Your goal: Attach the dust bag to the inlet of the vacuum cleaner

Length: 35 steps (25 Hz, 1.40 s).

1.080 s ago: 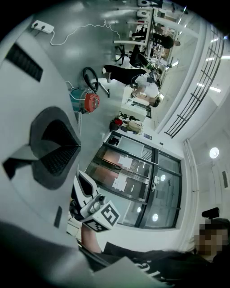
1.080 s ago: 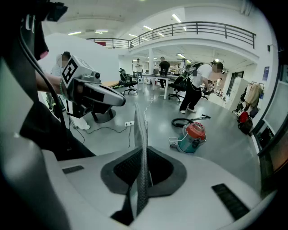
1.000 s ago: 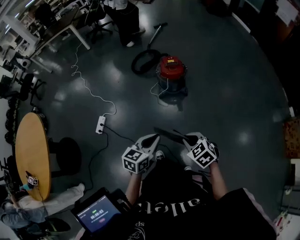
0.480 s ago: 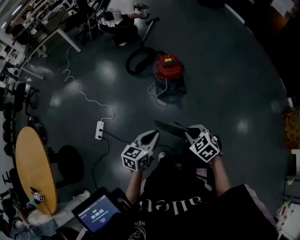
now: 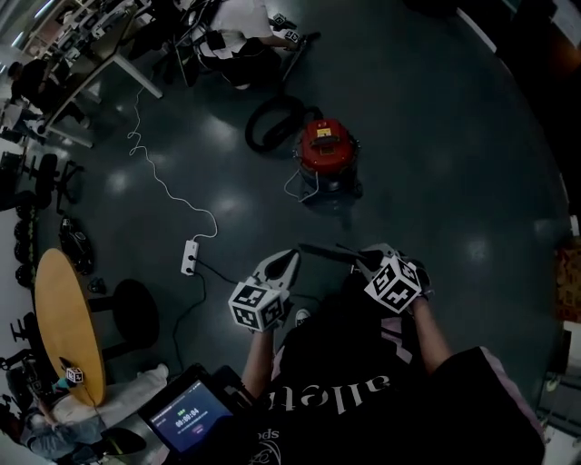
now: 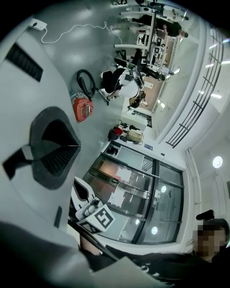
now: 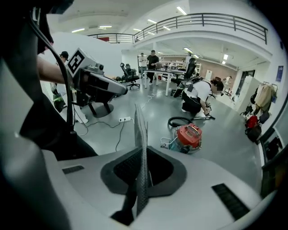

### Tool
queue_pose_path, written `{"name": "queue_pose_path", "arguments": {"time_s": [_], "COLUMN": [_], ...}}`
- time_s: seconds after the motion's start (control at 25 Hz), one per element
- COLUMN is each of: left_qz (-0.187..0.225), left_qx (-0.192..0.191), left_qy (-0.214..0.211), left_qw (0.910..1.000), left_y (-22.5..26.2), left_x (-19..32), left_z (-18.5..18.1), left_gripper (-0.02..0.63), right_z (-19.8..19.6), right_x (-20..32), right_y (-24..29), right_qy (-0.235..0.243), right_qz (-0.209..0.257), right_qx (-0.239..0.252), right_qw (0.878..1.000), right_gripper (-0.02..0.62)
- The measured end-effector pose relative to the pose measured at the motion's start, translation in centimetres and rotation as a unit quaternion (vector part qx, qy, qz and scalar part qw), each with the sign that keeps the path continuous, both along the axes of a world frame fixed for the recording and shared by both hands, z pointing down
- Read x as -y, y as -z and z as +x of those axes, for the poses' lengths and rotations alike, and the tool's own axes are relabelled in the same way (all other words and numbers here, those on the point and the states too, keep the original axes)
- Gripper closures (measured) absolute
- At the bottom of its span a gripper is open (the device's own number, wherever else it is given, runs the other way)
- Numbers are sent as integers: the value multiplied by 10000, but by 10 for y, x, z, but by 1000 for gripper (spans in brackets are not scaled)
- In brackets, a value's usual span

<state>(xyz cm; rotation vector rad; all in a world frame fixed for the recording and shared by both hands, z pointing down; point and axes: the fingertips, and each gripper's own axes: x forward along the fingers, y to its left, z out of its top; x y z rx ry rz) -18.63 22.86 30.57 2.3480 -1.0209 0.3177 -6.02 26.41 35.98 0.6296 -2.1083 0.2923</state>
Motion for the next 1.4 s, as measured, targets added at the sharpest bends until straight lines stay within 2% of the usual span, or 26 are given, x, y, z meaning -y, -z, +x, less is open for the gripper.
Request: {"name": "queue_pose_path", "arguments": {"time_s": [0.12, 0.32, 0.52, 0.68, 0.8, 0.96, 1.08, 1.16, 1.24, 1.32, 1.4], "left_qz": [13, -71, -134, -263, -251, -306, -415, -502, -550, -524, -396], "left_qx": [25, 200, 292, 340, 598, 552, 724, 887, 1035, 1229, 1526], "left_qy": [176, 12, -224, -364, -562, -909, -1229, -1473, -1709, -1965, -2280], "left_qw": [9998, 9998, 9992, 9984, 9963, 9939, 9889, 9838, 9783, 9714, 9608], "left_y": [1, -18, -33, -56, -89, -137, -176, -206, -235, -261, -289], "left_x": [34, 78, 127, 171, 215, 279, 329, 359, 389, 416, 440], "left_z": [30, 78, 100, 105, 104, 112, 116, 117, 121, 126, 130], "left_gripper": [600, 598, 600, 598, 598, 598, 592, 535, 511, 508, 500], "right_z": [22, 56, 75, 81, 83, 85, 83, 79, 77, 76, 76], "right_x": [30, 77, 114, 137, 160, 194, 222, 238, 252, 265, 276], "right_y": [-3, -27, -57, -82, -108, -153, -187, -210, -233, -256, -280], "right_qy": [344, 611, 535, 390, 210, -44, -148, -172, -177, -153, -95], "right_qz": [-47, -133, -354, -520, -625, -812, -918, -976, -1059, -1156, -1260], "right_qx": [71, 69, 95, 129, 180, 161, 62, 11, 3, 11, 5], "right_qw": [9994, 9980, 9979, 9978, 9977, 9966, 9956, 9951, 9942, 9932, 9920], "right_gripper": [552, 552, 552, 552, 552, 552, 552, 552, 552, 552, 552]}}
